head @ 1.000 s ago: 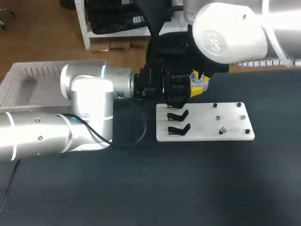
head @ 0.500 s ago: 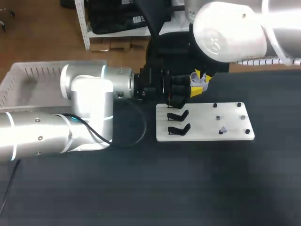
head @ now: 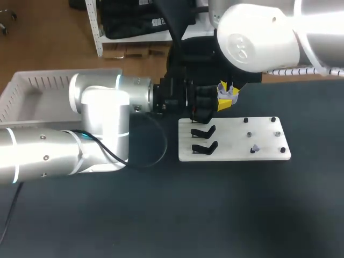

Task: Pick up each earbud case from the left stands, insert the matching earbuds, close the lid, and place the case in the box.

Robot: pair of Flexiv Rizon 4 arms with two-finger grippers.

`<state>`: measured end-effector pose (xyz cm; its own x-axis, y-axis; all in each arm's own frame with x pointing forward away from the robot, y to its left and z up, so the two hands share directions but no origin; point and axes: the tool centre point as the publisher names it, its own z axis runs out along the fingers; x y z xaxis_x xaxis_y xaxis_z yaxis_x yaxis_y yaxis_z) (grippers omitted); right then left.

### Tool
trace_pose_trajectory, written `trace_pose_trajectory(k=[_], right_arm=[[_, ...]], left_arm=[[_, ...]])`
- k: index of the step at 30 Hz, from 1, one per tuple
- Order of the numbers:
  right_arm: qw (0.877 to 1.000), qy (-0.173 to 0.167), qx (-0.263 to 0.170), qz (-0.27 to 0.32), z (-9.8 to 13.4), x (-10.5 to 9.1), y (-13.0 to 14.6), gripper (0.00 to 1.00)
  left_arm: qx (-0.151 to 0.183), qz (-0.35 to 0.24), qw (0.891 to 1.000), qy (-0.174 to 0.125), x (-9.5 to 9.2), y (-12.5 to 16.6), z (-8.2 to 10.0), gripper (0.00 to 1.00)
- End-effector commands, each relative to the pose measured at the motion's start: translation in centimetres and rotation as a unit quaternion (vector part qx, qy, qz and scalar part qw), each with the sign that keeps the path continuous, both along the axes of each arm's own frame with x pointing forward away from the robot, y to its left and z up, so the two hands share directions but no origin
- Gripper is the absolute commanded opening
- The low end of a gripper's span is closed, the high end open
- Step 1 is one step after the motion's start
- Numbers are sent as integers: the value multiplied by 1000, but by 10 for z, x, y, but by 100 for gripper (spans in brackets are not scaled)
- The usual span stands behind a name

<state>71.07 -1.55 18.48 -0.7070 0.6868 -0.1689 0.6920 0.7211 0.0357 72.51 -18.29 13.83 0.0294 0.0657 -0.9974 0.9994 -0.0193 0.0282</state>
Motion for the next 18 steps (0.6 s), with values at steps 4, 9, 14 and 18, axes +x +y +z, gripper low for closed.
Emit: trace_pose_trajectory(k=[4,9,14,18], right_arm=[[1000,3,-4,-2,-2,3,1,0],[1000,6,-2,-2,-4,5,0,0],[1000,9,0,-2,-7,6,-1,0],[1000,12,-1,-2,-9,5,-1,0]], left_arm=[[-3,4,1000,-2,-2,0,-1,0],[-3,4,1000,-2,-2,0,-1,0],[-3,4,1000,-2,-2,0,-1,0],[-3,4,1000,-2,-2,0,-1,0]])
